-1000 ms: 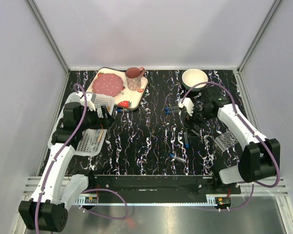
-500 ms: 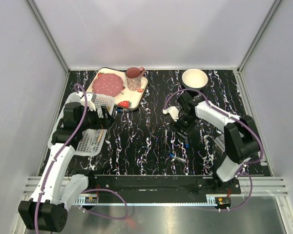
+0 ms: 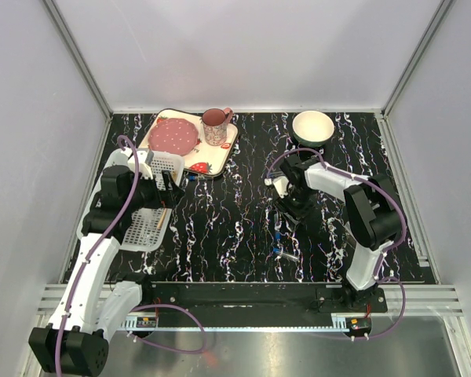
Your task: Organize the chemistry lab equipment
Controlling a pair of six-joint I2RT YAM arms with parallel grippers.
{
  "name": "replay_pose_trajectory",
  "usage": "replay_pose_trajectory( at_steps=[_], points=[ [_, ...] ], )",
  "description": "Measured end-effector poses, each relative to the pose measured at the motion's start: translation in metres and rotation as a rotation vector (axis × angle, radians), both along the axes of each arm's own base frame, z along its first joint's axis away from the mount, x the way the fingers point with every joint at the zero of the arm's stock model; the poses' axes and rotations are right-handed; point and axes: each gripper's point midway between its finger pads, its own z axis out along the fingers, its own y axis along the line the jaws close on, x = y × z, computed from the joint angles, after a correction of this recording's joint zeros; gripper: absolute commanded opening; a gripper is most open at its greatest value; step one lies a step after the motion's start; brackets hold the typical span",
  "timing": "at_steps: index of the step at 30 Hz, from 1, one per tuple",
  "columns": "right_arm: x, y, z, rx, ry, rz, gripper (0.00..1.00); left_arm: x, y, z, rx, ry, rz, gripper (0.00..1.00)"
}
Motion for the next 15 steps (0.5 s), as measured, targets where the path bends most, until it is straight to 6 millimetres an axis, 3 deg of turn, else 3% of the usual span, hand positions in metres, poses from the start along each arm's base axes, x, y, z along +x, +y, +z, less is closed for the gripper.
replay_pose_trajectory(
  at_steps=[9,15],
  points=[
    [0.006,-0.002,0.0,-0.022,-0.017,-0.015,0.57,0.0,0.0,0.0,0.001,-0.001,0.001,0.99],
    [0.018,0.018,0.015,0.066,-0.031,-0.004,0.65,-0.002,-0.009,-0.001,-0.024,0.013,-0.039,0.99]
  ],
)
